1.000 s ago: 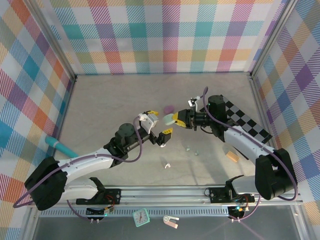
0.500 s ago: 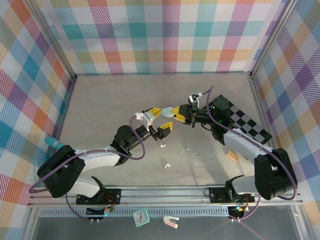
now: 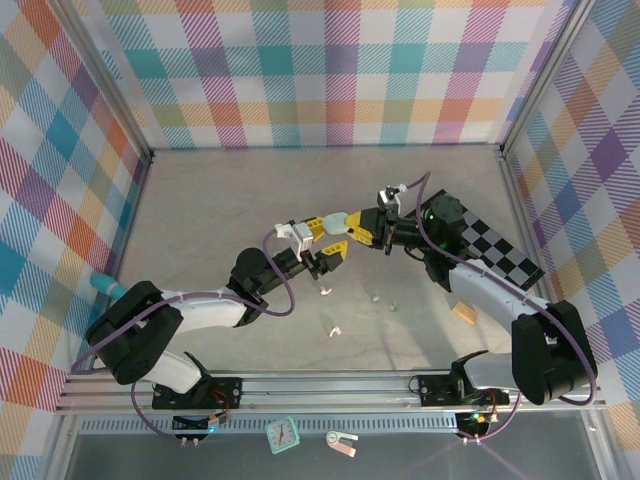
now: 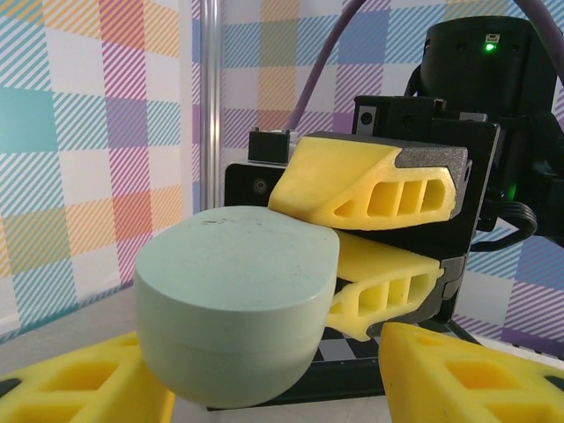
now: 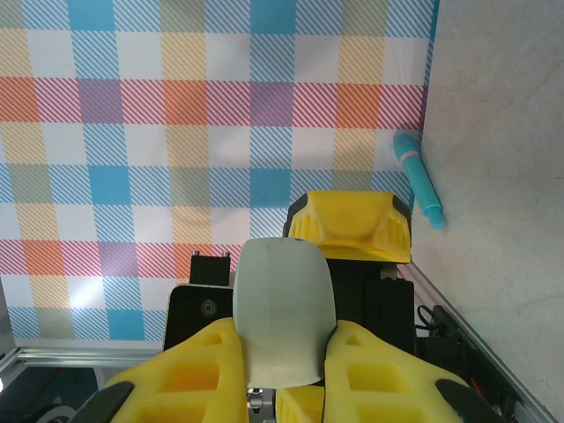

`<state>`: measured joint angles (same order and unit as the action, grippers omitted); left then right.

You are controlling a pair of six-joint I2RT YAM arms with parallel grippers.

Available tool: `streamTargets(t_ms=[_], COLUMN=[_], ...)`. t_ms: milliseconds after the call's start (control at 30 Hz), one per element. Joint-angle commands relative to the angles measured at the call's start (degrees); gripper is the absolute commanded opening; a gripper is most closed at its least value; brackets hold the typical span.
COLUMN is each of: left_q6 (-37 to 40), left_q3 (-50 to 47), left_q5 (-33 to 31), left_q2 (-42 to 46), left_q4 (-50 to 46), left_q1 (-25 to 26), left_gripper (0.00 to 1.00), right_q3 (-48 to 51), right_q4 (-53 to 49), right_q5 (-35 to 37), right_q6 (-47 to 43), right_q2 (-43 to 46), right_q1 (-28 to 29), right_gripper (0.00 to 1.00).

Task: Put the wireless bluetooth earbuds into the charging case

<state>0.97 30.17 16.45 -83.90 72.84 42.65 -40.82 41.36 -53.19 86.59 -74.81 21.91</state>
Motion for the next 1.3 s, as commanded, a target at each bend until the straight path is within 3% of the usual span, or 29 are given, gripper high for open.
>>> streamTargets(t_ms=[0,200,567,867,1000,1267], left_q6=[1.0,1.5,2.7,1.8,0.2,0.4], left_q3=[1.5,1.4,1.7,2.8,2.6,3.5], left_q5=[2.0,1.8,1.2,3.0,2.9,3.2], left_q2=[0.0,-0.1,-0.6,-1.1,-2.3,-3.5], left_q4=[4.1,4.1,4.1,3.6,3.6,3.6], left_q1=[-0.5,-0.8,-1.6,-1.8,-2.2,-2.7], left_gripper=[0.59,0.57,0.67,0.62,0.52,0.52], right_q3=[0.4,0.4,0.5,0.3,0.2,-2.5], right_q4=[2.6,1.9,-2.9,-4.8,-9.4,-22.7], right_q5=[-1.0,-1.1,-0.9,-0.7,0.0,2.5], right_q6=[0.4,0.2,-2.4,-3.6,-5.9,-15.4], right_q2=[0.6,0.9,3.3,3.6,4.0,4.7], right_q1=[0.2,0.1,0.2,0.2,0.2,0.2], right_gripper=[0.19,0.19,0.19,0.19,0.20,0.24])
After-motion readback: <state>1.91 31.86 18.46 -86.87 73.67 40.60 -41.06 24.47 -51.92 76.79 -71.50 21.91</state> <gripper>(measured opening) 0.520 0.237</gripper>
